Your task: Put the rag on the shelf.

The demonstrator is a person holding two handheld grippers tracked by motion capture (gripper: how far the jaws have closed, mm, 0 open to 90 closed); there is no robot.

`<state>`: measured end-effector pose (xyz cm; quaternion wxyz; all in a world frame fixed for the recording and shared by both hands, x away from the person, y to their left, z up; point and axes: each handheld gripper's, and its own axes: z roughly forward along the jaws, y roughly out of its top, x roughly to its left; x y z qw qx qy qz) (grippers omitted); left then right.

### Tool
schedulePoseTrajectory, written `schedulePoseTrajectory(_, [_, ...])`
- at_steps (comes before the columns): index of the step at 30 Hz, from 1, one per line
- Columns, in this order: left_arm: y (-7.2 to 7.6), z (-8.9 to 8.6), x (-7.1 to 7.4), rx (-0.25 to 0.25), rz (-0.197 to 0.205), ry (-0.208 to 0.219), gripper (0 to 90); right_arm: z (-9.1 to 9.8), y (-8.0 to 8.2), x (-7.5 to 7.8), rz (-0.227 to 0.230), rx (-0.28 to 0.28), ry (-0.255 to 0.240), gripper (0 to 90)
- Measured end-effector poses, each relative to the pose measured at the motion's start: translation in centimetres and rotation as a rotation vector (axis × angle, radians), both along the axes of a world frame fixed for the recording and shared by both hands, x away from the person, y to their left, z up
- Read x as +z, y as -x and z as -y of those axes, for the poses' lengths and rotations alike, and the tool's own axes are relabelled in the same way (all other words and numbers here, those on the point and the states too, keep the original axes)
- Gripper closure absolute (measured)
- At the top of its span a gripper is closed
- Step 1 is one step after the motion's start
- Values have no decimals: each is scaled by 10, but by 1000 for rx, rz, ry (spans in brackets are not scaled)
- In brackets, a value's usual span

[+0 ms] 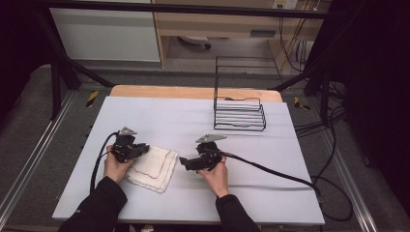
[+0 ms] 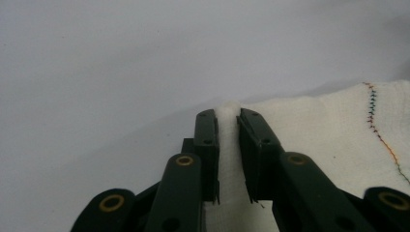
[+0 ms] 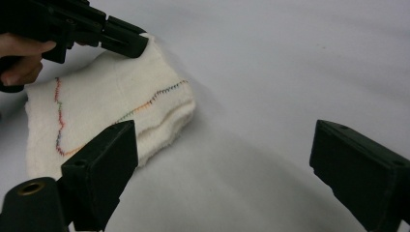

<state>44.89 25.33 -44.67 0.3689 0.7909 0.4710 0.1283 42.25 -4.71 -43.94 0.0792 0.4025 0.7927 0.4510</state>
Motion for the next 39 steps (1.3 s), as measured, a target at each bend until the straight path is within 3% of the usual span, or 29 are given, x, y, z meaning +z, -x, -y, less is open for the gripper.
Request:
schedulePoseTrajectory(10, [1,0,0,-2,6,-10,776,-39,-14,-11,-25,28,10,290])
schedulePoseTrajectory(13, [1,0,0,-1,6,-9,776,-45,-16,-12,-27,30,23,348])
schedulePoseTrajectory(15, [0,0,0,-1,1,-1,776,-48,-18,-14,-57,26,8,403])
schedulePoseTrajectory(20, [0,0,0,2,-1,3,776,-56,-17,-18,-54,31,33,485])
schedulePoseTrajectory(26, [0,0,1,5,-4,1,779,-58,-16,-19,-96,9,-5,646])
schedulePoseTrajectory(29, [1,-1,1,10,-7,8,782,-60,-15,-20,-134,3,-33,769])
schedulePoseTrajectory(32, [1,-1,1,16,-11,14,788,-60,-14,-19,-135,-7,-40,816])
schedulePoseTrajectory(36, [3,-1,3,15,-12,21,796,-58,-12,-13,-100,-6,-44,828])
schedulePoseTrajectory(39, [5,1,6,-4,-8,52,795,-53,-12,-3,-86,-3,-30,830])
